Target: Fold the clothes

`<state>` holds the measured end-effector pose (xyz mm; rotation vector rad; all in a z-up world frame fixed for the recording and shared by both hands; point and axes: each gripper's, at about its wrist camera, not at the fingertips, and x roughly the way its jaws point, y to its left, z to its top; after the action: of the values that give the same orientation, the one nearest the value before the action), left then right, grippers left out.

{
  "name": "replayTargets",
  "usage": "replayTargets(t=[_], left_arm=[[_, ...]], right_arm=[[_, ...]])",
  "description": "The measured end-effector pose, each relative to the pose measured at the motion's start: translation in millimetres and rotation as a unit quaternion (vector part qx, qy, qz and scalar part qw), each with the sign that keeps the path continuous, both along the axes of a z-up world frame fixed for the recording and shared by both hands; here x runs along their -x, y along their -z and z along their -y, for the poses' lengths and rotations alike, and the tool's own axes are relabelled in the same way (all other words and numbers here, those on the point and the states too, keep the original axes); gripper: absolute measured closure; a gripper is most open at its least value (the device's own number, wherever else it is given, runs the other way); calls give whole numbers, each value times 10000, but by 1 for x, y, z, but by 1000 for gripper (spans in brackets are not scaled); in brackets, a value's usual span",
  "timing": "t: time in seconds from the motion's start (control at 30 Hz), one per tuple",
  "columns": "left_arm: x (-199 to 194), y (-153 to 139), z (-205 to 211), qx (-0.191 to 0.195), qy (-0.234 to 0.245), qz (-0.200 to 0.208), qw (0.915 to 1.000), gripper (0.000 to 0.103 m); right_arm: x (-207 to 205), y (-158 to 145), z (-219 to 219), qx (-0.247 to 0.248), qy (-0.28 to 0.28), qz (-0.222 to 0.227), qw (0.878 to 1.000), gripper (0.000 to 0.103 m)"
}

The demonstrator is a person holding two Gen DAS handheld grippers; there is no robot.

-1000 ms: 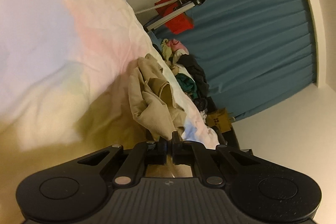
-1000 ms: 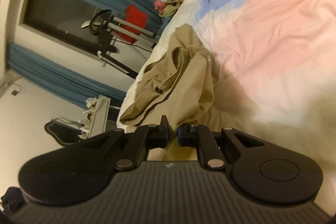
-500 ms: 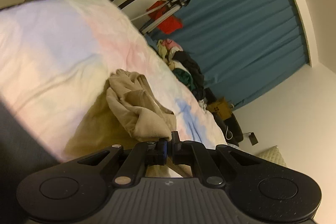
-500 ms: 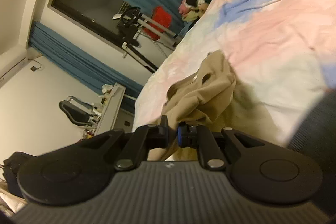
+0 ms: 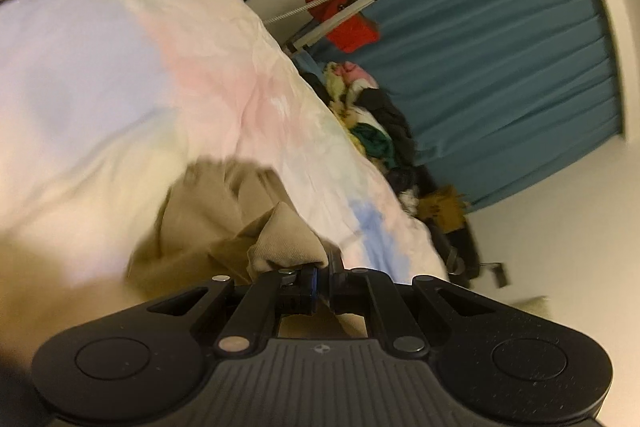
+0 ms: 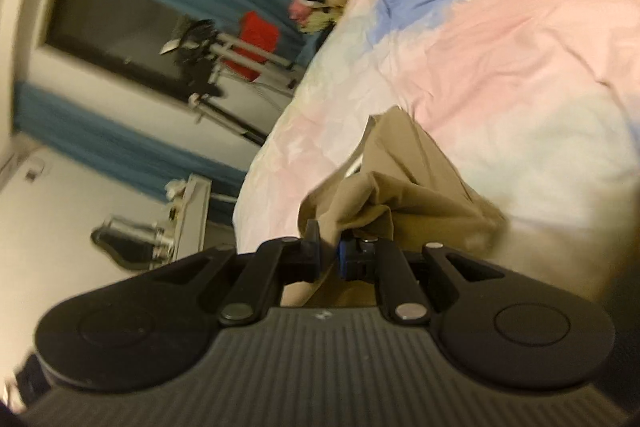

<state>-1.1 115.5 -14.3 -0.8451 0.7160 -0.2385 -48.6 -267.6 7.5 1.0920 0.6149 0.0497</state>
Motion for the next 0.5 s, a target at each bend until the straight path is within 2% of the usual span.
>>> replayTargets(t=[0.13,0.23,0.5], left_arm=[[-82,20,13,-312,-168,-449,9984,97],[-120,42,13,-370,-147,-652,9971,97],[-136,81,11,-535,170,-289,9980,95]], right_arm=[[-77,21,-5,-8,317,-375,9988,90],[-118,43,-5,14,425,-745,9963,90],[-161,89,5,112,-66,-803,9967,90]])
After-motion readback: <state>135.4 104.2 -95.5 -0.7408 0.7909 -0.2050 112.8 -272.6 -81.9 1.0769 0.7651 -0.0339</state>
